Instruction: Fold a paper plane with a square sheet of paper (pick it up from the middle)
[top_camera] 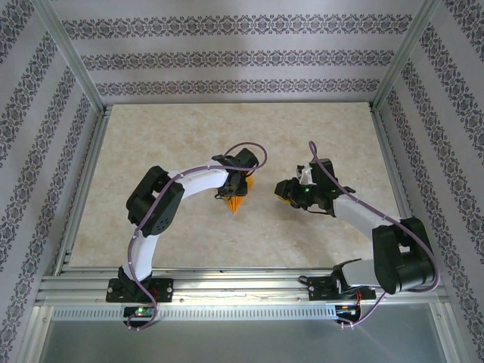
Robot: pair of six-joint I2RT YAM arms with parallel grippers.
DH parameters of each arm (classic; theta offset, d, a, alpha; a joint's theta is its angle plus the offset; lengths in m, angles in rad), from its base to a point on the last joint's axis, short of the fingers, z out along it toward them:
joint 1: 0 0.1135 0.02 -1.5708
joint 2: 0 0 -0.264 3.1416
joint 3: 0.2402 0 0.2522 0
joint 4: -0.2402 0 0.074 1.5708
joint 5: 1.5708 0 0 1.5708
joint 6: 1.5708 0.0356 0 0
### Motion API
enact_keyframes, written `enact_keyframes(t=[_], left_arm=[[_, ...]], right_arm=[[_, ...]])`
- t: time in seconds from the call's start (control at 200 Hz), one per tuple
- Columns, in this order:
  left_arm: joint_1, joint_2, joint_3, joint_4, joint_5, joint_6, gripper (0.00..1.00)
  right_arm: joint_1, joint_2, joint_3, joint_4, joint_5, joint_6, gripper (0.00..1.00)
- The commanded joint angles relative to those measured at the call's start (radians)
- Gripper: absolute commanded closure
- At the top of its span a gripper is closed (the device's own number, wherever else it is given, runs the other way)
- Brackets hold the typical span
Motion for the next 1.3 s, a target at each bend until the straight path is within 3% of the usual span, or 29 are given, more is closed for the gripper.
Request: enact_keyframes(t=[0.0,0.36,0.435,0.515,0.61,0.699,0.754,0.859,0.899,1.079,1.179,1.299], left_arm=[[-0.015,0.001,0.024,-0.101,-0.027,-0.037,0.58],[-0.015,-0.165,0.015,-0.099,-0.064,-0.024,0.48],[-0.015,-0.207,-0.001,-0.092,-0.072,-0.016,0.48],[-0.015,-0.278,-0.050,-0.047,-0.104,0.015,0.47],[-0.008,-0.388,-0.144,0.024,-0.181,0.080,0.39],[0.030,-0.495,-0.253,0.094,-0.261,0.146,0.31],[0.086,-0.555,-0.321,0.121,-0.287,0.190,0.23],[0.214,-0.658,-0.486,0.261,-0.327,0.320,0.06],[0.268,-0.693,-0.561,0.339,-0.340,0.376,0.00],[0.527,-0.779,-0.722,0.549,-0.264,0.520,0.00],[0.589,-0.761,-0.803,0.715,-0.250,0.643,0.00],[0.632,-0.704,-0.890,0.932,-0.139,0.732,0.00]], right_arm=[[-0.017,-0.042,0.034,-0.068,-0.011,-0.061,0.65],[-0.070,-0.144,0.079,-0.237,0.068,-0.163,0.62],[-0.079,-0.167,0.111,-0.312,0.131,-0.207,0.61],[-0.093,-0.206,0.162,-0.404,0.295,-0.275,0.56],[-0.101,-0.269,0.173,-0.425,0.572,-0.360,0.46],[-0.102,-0.317,0.103,-0.280,0.786,-0.486,0.24],[-0.107,-0.315,0.049,-0.162,0.867,-0.571,0.10],[-0.114,-0.245,-0.023,0.045,0.960,-0.700,0.02],[-0.122,-0.201,-0.051,0.135,0.956,-0.743,0.02],[-0.179,-0.006,-0.136,0.512,0.815,-0.744,0.02],[-0.193,0.065,-0.124,0.625,0.702,-0.776,0.02],[-0.222,0.137,-0.132,0.739,0.562,-0.808,0.02]])
